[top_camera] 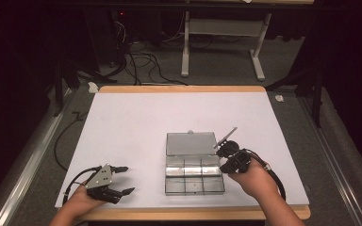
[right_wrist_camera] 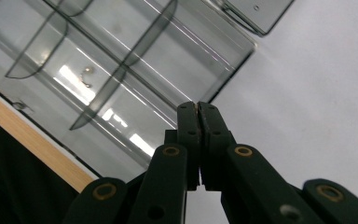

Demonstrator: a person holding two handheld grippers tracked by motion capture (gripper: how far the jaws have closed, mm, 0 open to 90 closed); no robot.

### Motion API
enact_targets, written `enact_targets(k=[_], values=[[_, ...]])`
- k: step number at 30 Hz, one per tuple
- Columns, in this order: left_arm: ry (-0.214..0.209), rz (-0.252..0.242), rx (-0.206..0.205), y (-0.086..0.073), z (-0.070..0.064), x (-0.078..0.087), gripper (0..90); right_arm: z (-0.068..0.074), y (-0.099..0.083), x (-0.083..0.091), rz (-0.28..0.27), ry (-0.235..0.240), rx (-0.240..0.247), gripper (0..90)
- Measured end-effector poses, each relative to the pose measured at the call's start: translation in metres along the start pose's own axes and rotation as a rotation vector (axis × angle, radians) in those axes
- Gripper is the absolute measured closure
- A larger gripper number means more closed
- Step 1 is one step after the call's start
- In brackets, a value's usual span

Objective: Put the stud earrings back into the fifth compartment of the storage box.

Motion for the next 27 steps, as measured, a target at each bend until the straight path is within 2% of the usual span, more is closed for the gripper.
enact_targets(k=[9, 12, 26, 27], values=[[-0.002, -0.002, 0.003, 0.000, 0.000, 0.000, 24.4, 0.017, 0.011, -0.002, -0.003, 0.023, 0.037, 89.4], [-0.002, -0.002, 0.003, 0.000, 0.000, 0.000, 24.4, 0.025, 0.015, -0.005, 0.000, 0.032, 0.067, 89.4], [-0.003, -0.002, 0.003, 0.000, 0.000, 0.000, 24.4, 0.052, 0.026, -0.017, 0.015, 0.068, 0.118, 89.2], [-0.004, -0.002, 0.003, 0.000, 0.000, 0.000, 24.4, 0.053, 0.027, -0.018, 0.012, 0.071, 0.139, 89.2]])
Point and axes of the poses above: each handheld gripper's, and its own axes: x roughly backward along the jaws, y roughly out of its top, z roughly to its left, the point moved 6 cm from there along -x, roughly forward along the jaws, and after that the axes turned 4 degrees about x, right-handed, at the moved point
